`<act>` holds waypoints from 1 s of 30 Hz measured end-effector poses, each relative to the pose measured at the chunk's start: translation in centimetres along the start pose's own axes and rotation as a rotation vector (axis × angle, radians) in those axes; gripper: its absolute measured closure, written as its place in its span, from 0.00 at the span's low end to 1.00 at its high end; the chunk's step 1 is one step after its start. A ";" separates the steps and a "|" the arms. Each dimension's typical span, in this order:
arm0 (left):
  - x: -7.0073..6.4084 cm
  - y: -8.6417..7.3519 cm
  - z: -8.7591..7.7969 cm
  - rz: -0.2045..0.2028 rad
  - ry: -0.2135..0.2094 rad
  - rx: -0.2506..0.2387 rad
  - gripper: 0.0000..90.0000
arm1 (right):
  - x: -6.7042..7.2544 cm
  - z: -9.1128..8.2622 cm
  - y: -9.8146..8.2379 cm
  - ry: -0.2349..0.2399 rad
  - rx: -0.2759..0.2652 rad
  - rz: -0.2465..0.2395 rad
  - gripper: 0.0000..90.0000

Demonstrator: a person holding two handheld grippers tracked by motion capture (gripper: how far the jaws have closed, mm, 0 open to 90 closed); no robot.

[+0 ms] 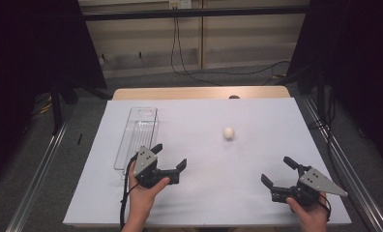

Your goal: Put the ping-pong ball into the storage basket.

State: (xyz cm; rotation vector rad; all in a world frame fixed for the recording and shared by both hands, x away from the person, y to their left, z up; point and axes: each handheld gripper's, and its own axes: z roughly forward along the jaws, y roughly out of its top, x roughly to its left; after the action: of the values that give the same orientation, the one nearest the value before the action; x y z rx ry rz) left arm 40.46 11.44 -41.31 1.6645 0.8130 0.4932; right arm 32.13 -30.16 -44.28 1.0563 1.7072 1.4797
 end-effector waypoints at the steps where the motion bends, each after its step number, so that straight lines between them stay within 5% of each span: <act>1: -0.1 0.0 0.3 0.010 -0.002 0.001 0.02 | 0.0 0.0 0.0 0.001 -0.001 -0.002 0.01; 30: -1.1 -0.3 4.1 0.017 -0.022 0.031 0.02 | 0.1 0.1 0.0 0.002 0.001 -0.003 0.01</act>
State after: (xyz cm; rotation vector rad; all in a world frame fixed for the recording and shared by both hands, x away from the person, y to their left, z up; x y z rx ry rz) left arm 42.50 7.89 -42.54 1.7043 0.7943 0.4754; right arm 32.21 -30.04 -44.29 1.0525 1.7100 1.4782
